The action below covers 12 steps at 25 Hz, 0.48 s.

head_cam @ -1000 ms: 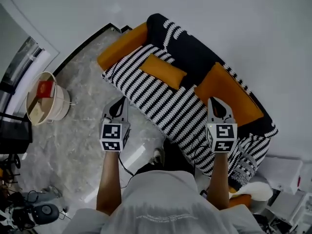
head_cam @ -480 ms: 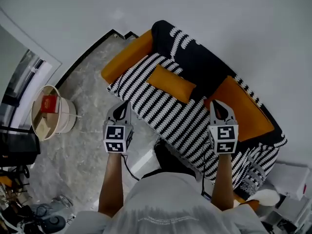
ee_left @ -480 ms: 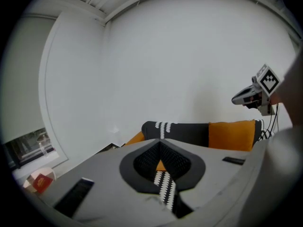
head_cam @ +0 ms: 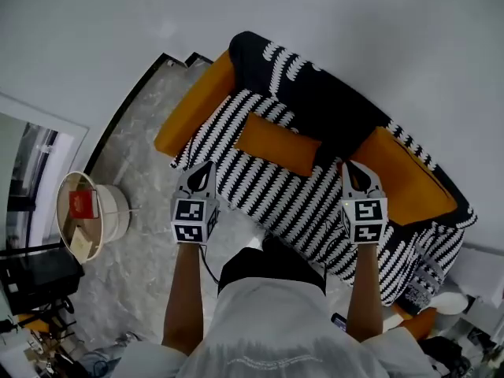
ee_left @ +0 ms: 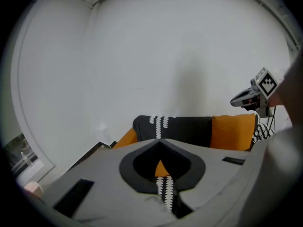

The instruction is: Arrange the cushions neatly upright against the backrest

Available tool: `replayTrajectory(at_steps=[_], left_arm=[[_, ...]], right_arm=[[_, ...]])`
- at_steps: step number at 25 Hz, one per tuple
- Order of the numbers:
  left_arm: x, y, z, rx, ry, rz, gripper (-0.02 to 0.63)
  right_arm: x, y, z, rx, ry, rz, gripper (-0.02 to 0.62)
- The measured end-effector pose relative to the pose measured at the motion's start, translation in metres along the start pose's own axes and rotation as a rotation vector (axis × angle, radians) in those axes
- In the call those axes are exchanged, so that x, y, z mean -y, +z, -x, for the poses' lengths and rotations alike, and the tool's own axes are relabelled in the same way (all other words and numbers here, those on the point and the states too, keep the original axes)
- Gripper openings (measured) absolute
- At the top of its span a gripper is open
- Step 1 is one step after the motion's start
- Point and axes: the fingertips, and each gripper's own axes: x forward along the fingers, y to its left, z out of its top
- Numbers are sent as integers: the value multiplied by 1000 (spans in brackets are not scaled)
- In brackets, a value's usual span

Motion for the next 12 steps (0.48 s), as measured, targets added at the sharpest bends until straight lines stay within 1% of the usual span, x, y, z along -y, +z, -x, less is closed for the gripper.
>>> replayTrajectory(at_steps=[6,10,12], left_arm=[[-7,-30,-47,-111,-57,13,18],[-9,-59,-89,-194,-104,27,54],[-10,-73,-110,-225,-131,22,58]], right_arm=[[6,-34,-45,-98,21,-51,5],[10,-63,-76,-171,40,-78,6],[12,-79,-89,-211,42,-97,8]])
